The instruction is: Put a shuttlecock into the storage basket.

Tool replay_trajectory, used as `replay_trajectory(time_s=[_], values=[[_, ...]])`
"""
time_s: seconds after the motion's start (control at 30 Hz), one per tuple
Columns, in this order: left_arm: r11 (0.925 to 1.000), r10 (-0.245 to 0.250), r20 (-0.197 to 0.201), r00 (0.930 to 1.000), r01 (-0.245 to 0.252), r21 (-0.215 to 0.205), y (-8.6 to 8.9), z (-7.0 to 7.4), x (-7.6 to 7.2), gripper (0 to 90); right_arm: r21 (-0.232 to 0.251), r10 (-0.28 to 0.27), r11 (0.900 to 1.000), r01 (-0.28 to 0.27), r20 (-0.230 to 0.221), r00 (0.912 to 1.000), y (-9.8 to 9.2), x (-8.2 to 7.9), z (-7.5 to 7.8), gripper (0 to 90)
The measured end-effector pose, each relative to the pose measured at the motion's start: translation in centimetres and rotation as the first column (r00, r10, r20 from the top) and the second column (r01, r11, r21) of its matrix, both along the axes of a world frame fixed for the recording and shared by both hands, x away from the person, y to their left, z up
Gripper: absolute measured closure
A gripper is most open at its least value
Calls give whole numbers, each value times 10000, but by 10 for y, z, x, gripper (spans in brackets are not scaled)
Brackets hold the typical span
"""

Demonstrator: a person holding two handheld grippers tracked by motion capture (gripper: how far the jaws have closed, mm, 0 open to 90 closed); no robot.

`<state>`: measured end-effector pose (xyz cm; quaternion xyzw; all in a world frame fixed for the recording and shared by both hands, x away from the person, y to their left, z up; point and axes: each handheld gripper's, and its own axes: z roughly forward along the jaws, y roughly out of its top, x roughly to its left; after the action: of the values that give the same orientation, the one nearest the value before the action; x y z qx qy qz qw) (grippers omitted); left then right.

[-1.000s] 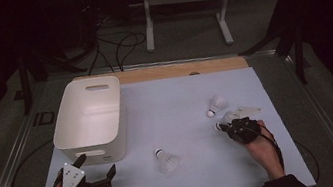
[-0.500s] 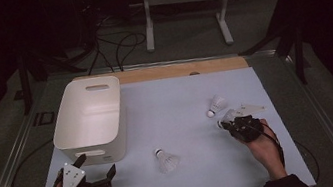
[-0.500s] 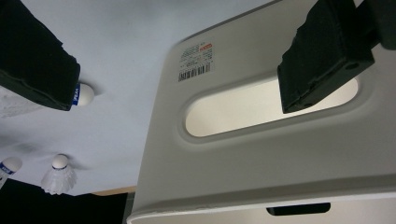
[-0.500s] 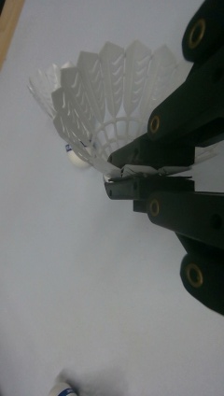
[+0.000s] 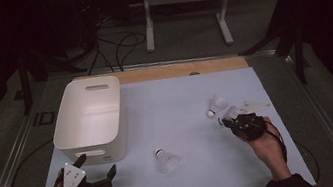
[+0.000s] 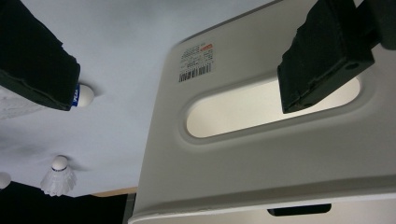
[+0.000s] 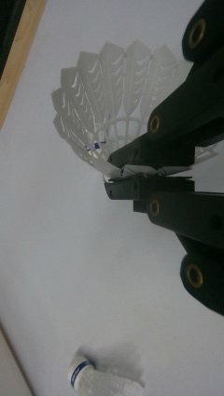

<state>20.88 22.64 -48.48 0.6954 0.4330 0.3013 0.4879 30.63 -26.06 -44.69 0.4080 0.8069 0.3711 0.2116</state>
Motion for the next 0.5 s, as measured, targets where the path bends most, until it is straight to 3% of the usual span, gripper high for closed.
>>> replay_trajectory(time_s=[0.5], values=[[10000,-29,-9,10000,29,29,-1,0,0,0,-51,-7,10000,8,104,9999,2,2,17,859]])
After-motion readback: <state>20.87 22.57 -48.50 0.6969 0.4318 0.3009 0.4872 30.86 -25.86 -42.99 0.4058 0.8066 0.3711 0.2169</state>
